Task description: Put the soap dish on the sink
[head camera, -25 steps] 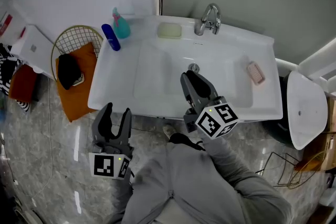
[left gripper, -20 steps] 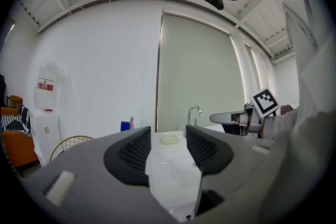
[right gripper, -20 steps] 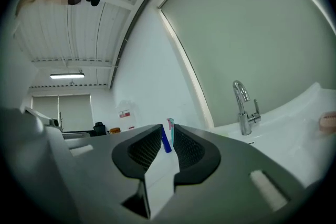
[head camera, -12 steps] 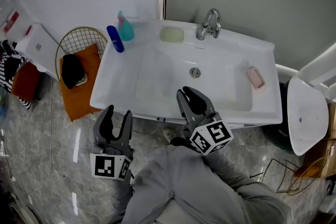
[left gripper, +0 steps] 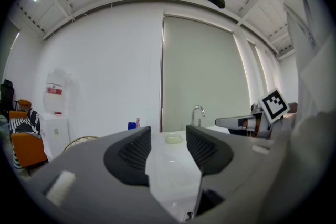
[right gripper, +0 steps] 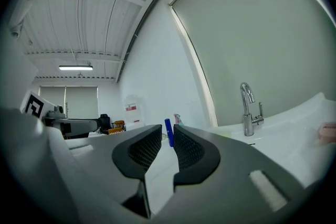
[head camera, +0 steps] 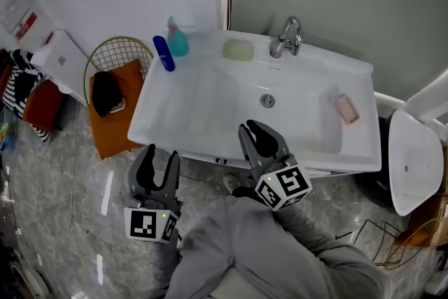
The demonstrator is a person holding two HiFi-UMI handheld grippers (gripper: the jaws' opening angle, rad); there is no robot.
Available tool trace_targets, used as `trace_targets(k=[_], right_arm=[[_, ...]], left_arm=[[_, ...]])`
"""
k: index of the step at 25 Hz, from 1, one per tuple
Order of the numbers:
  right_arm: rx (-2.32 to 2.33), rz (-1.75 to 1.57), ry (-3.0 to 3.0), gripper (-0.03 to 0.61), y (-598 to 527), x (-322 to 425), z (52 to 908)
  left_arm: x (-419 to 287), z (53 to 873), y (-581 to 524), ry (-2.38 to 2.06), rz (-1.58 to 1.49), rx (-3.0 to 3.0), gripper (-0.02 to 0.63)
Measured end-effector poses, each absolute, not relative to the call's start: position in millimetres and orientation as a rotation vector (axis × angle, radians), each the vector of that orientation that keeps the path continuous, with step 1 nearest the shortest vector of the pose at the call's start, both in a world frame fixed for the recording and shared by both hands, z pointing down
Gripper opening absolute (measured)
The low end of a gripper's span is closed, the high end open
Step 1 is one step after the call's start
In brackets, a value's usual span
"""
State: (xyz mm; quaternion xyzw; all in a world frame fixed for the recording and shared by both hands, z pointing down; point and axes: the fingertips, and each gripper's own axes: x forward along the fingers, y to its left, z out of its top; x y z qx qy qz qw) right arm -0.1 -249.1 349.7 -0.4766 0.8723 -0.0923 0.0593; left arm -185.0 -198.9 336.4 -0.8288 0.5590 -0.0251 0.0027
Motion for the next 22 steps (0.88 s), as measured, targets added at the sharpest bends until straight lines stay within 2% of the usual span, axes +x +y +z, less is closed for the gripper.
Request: trace_targets(k=[22], right_arm=[[-1.433, -0.286, 2.66, 0.069, -243, -14, 354]], left_arm=[[-200, 337, -188, 1.766, -0.082, -2.585, 0.225]])
